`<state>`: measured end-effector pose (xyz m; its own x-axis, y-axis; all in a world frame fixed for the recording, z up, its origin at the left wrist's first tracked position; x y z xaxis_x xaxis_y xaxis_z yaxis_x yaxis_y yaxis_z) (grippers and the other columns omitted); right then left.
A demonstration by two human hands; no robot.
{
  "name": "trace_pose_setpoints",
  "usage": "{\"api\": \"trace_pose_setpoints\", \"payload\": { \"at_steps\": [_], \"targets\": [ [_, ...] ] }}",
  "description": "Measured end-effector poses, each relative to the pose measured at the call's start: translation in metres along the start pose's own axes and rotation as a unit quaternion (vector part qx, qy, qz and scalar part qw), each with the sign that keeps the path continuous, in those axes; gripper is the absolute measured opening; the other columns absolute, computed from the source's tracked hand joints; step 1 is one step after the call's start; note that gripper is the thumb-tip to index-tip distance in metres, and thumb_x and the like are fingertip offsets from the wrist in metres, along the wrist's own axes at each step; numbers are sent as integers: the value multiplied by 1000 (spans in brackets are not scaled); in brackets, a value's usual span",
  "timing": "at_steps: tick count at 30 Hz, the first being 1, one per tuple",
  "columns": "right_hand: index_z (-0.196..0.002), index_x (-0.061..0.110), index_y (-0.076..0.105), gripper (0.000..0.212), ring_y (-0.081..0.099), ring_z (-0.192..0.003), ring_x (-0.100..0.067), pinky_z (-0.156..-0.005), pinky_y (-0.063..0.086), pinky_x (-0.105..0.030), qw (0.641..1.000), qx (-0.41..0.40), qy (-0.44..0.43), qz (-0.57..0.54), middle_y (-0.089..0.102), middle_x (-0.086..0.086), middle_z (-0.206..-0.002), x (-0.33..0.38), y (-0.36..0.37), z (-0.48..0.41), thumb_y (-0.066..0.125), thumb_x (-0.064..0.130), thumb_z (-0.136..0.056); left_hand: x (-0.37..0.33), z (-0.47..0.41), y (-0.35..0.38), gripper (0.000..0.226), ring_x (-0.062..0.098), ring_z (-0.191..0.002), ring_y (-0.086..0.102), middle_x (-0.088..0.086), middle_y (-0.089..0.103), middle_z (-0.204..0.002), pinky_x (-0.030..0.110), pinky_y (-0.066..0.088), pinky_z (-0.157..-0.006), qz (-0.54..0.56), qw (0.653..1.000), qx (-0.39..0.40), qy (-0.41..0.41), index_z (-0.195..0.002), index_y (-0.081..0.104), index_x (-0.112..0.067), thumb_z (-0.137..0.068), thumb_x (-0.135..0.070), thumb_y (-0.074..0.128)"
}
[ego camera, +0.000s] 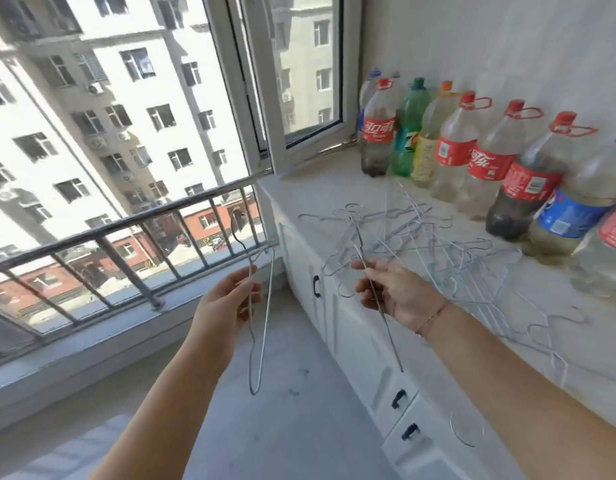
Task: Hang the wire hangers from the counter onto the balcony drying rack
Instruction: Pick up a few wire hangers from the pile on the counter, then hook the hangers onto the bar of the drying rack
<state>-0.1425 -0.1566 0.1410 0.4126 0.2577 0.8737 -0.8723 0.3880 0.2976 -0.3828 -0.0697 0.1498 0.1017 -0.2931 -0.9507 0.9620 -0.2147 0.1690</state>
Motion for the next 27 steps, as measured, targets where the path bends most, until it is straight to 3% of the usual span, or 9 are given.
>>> {"api": "trace_pose_setpoints", "payload": {
  "at_steps": [9, 15, 20, 27],
  "targets": [
    [-119, 5, 58, 28, 54, -60, -15, -64, 59, -30, 978, 198, 40, 49, 57, -9, -74, -37, 216, 37, 41, 5, -96, -33, 104, -193, 21, 9, -65, 60, -6, 67, -68, 21, 42, -62, 77, 984, -150, 62, -96, 67, -18, -92, -5, 52],
    [-109, 5, 61, 25, 58, -53, -12, -61, 59, -28, 945, 315, 71, 59, 58, -9, -70, -80, 377, 100, 39, 4, -97, -53, 203, -333, 19, 5, -60, 60, -6, 68, -66, 13, 45, -53, 107, 959, -240, 104, -92, 66, -18, -90, -3, 54],
    [-102, 3, 64, 22, 61, -56, -12, -64, 59, -29, 920, 380, 83, 53, 63, -8, -68, -127, 494, 157, 43, 3, -95, -67, 281, -439, 18, 7, -62, 60, -7, 69, -64, 21, 42, -64, 96, 936, -312, 132, -94, 66, -17, -90, -4, 54],
    [-106, 6, 66, 23, 54, -69, -14, -68, 48, -25, 888, 438, 86, 107, 60, -4, -76, -192, 625, 219, 49, 2, -90, -88, 373, -555, 16, 11, -67, 60, -4, 69, -69, 20, 45, -62, 95, 894, -404, 170, -92, 66, -18, -90, -7, 55]
  ]
}}
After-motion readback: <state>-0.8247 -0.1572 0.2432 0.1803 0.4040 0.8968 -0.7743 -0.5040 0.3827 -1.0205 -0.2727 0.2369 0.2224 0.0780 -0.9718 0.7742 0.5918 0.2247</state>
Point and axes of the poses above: each hand's wrist, its own z-axis away from the middle knuckle, its own y-axis out of the palm, x = y × z, the point moved 1 cm from there along -z, towards the middle knuckle
